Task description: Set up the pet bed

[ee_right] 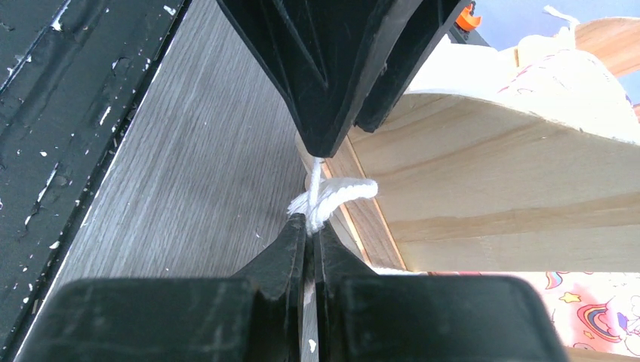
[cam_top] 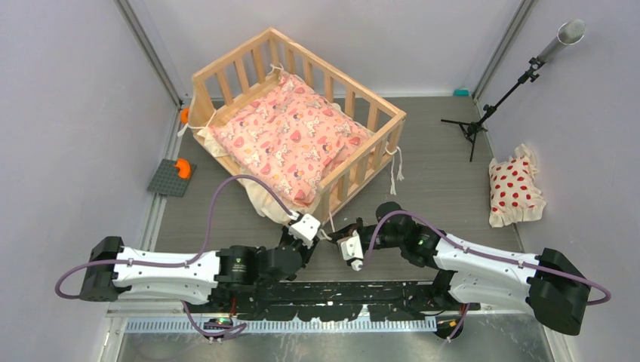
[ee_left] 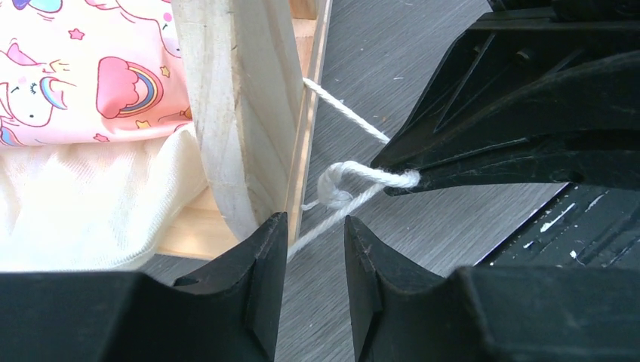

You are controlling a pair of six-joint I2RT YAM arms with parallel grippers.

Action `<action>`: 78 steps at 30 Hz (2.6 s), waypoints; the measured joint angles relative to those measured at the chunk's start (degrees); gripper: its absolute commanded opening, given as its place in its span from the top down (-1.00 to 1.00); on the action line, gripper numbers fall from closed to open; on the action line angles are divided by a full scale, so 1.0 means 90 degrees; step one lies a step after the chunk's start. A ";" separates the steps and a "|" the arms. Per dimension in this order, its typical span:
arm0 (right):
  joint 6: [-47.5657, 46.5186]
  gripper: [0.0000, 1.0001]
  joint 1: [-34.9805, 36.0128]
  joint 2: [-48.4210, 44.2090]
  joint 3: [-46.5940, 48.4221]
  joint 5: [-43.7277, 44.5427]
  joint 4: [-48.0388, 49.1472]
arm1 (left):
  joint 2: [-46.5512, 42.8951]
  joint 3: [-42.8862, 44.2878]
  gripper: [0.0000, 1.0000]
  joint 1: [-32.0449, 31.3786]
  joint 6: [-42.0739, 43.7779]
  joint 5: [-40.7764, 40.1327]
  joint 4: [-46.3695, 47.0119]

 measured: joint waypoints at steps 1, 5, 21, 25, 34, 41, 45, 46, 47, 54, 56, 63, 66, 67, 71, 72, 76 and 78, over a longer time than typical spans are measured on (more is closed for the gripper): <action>0.0002 0.99 0.0000 0.0000 0.0000 0.0000 0.0000 | -0.0056 0.0000 0.35 0.0000 0.0000 0.0034 -0.0051; 0.0007 0.99 -0.0002 0.0010 0.0000 0.0000 0.0000 | -0.0316 0.0000 0.51 0.0000 0.0010 0.0155 -0.0206; 0.0015 0.99 -0.0015 0.0027 0.0000 -0.0007 -0.0010 | 0.0046 0.0051 0.71 0.0000 0.0529 0.0724 0.0595; 0.0032 0.99 -0.0015 0.0049 0.0000 -0.0007 -0.0012 | 0.0325 0.0126 0.75 0.0002 0.0673 0.0716 0.0838; 0.0039 0.99 -0.0019 0.0053 0.0000 -0.0010 -0.0015 | 0.0175 0.0250 1.00 0.0002 0.0862 0.0767 0.1137; 0.0039 0.99 -0.0019 0.0085 0.0000 -0.0012 -0.0015 | 0.0075 0.0287 1.00 0.0000 0.0843 0.0765 0.1127; 0.0039 0.99 -0.0022 0.0100 0.0000 -0.0012 -0.0015 | 0.0007 0.0262 1.00 0.0002 0.0843 0.0748 0.1151; 0.0039 0.99 -0.0022 0.0100 0.0000 -0.0015 -0.0017 | 0.0010 0.0260 1.00 0.0002 0.0843 0.0743 0.1166; 0.0041 0.98 -0.0022 0.0100 0.0000 -0.0015 -0.0015 | 0.0015 0.0255 1.00 0.0000 0.0845 0.0741 0.1188; 0.0063 0.99 -0.0022 0.0100 0.0000 -0.0015 -0.0012 | 0.0272 0.0228 1.00 0.0078 0.0845 0.0741 0.1469; 0.0073 0.99 -0.0022 0.0100 0.0000 -0.0015 -0.0012 | 0.0335 0.0180 1.00 0.0119 0.0838 0.0741 0.1518; 0.0121 0.99 -0.0022 0.0100 0.0000 -0.0012 -0.0010 | 0.0410 -0.0129 1.00 0.0267 0.0673 0.0687 0.1557; 0.0136 0.98 -0.0024 0.0100 0.0000 -0.0012 -0.0010 | 0.0410 -0.0219 1.00 0.0284 0.0602 0.0668 0.1554; 0.0148 0.99 -0.0027 0.0100 0.0000 -0.0012 -0.0007 | 0.0410 -0.0243 1.00 0.0294 0.0580 0.0668 0.1554; 0.0182 0.99 -0.0027 0.0100 0.0000 -0.0010 0.0015 | 0.0410 -0.0296 0.82 0.0316 0.0495 0.0668 0.1537; 0.0197 0.99 -0.0027 0.0100 0.0000 -0.0010 0.0019 | 0.0410 -0.0296 0.79 0.0316 0.0476 0.0663 0.1532; 0.0284 0.98 -0.0027 0.0100 0.0000 0.0010 0.0034 | 0.0308 -0.0287 0.53 0.0316 0.0491 0.0656 0.1372; 0.0328 0.99 -0.0024 0.0100 0.0000 0.0024 0.0036 | 0.0158 -0.0245 0.44 0.0316 0.0505 0.0646 0.1219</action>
